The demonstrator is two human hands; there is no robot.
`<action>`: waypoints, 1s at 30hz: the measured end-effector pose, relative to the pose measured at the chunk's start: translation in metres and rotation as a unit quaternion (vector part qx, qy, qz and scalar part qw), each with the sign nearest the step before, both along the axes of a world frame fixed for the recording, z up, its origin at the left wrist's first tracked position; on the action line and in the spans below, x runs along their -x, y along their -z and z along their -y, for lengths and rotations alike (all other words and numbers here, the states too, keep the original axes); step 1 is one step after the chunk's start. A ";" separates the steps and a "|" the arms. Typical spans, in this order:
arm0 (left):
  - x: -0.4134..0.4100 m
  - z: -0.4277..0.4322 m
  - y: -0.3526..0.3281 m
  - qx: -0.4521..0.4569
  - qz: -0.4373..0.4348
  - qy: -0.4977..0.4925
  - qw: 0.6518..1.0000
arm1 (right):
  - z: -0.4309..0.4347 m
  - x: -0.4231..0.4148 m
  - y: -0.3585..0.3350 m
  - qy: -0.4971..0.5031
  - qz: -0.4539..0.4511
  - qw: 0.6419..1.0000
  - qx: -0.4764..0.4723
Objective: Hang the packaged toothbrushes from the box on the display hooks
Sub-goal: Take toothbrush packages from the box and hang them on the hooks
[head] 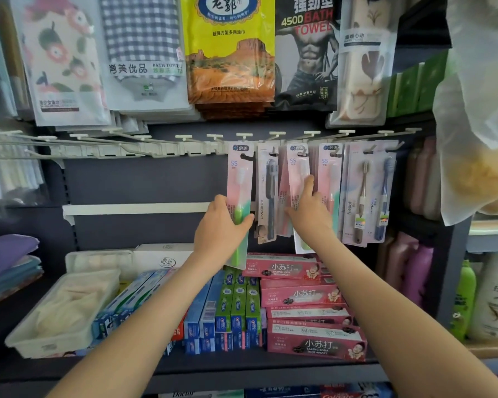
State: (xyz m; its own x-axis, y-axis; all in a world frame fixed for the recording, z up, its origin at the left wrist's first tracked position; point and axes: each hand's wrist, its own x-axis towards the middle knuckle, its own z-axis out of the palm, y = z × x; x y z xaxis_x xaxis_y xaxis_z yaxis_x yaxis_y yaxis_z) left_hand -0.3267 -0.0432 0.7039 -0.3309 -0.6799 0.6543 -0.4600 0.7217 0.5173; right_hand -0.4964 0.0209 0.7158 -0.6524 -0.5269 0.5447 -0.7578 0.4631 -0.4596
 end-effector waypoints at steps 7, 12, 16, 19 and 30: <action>0.000 -0.006 0.009 0.023 0.034 0.005 0.999 | -0.005 -0.012 0.002 -0.043 0.027 0.997 0.051; 0.008 -0.008 0.012 0.039 0.043 0.008 0.998 | -0.020 -0.040 0.003 -0.151 0.025 0.967 0.201; 0.021 -0.019 0.013 0.078 0.048 0.022 0.996 | -0.027 -0.065 0.006 -0.183 0.028 0.957 0.222; 0.030 -0.027 0.014 0.155 0.055 -0.001 0.986 | -0.029 -0.064 0.004 -0.153 0.062 0.958 0.235; 0.060 -0.024 0.021 0.291 0.077 0.082 0.950 | -0.032 -0.036 -0.016 -0.128 0.111 0.954 0.248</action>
